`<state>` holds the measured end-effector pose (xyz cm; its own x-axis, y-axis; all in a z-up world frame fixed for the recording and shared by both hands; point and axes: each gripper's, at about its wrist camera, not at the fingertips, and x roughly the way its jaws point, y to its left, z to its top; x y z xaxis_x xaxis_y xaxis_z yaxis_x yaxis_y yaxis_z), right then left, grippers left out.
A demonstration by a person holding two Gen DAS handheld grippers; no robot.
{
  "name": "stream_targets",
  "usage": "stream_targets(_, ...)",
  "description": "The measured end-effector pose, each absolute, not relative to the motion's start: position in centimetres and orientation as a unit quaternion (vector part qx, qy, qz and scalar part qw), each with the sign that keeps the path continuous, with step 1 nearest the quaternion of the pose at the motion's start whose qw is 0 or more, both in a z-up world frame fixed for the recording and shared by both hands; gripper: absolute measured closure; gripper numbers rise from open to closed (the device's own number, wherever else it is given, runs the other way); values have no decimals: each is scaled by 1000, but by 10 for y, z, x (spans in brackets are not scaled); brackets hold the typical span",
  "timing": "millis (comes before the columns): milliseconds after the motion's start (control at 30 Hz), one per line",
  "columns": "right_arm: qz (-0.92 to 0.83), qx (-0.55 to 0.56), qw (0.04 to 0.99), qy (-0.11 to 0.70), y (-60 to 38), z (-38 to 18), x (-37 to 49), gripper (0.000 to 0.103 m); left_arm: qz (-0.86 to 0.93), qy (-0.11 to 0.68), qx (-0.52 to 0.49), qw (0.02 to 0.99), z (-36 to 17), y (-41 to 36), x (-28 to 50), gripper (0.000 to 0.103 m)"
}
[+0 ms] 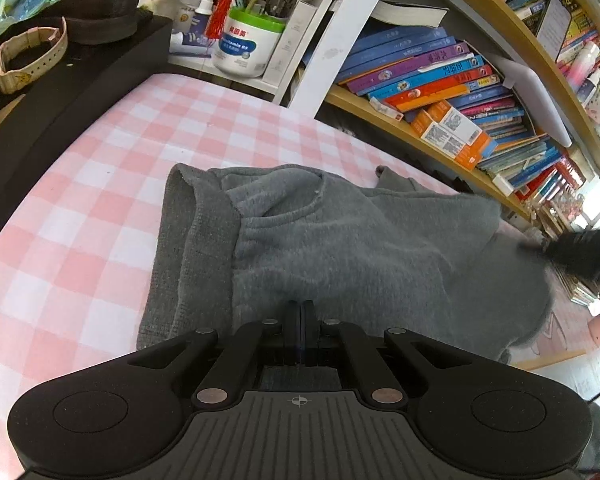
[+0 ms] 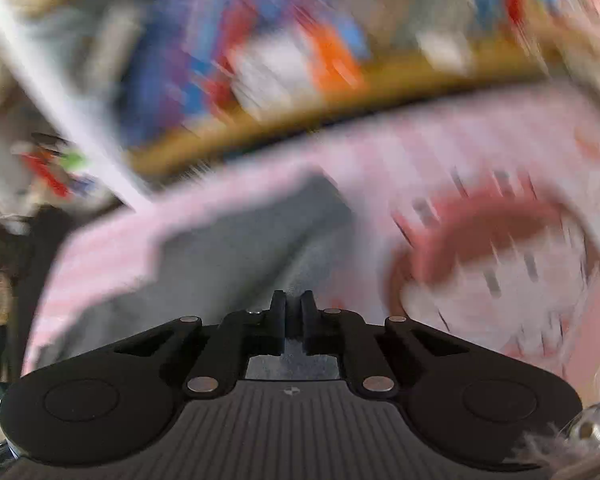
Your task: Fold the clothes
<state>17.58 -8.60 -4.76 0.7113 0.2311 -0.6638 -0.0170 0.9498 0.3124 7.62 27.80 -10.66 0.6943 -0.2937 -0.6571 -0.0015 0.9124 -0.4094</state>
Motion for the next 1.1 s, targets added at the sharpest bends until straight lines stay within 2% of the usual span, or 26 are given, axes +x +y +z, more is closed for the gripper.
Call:
stream_targets(133,221,50,928,296,-20,-4,143,96,-80,383,-196,899,-107,278,76,101)
stream_targets(300,409,-38,831,376,51,-28,101,92,-78,383,-196,899,-107,277,75,101)
stream_targets(333,425,-46,813,395,59,-37,96,86,-79,384,-195,899,-107,277,75,101)
stream_targets(400,424,-30,803,418,56,-47,92,77,-80,385,-196,898,-107,278,74,102)
stream_targets(467,416,4,808,417,41,-43,95,61,-81,384,-199,898,-108,279,74,102)
stream_targets(633,338,98,843,407,-13,-34,115,44,-82,382,-203,898,-109,280,73,102)
stream_targets(833,213,200,848,442,-54,-59,146,43,-83,381,-207,897,-110,282,73,101)
stream_targets(1100,216,246,818,474,-43,-82,161,41,-84,381,-206,897,-110,282,74,101)
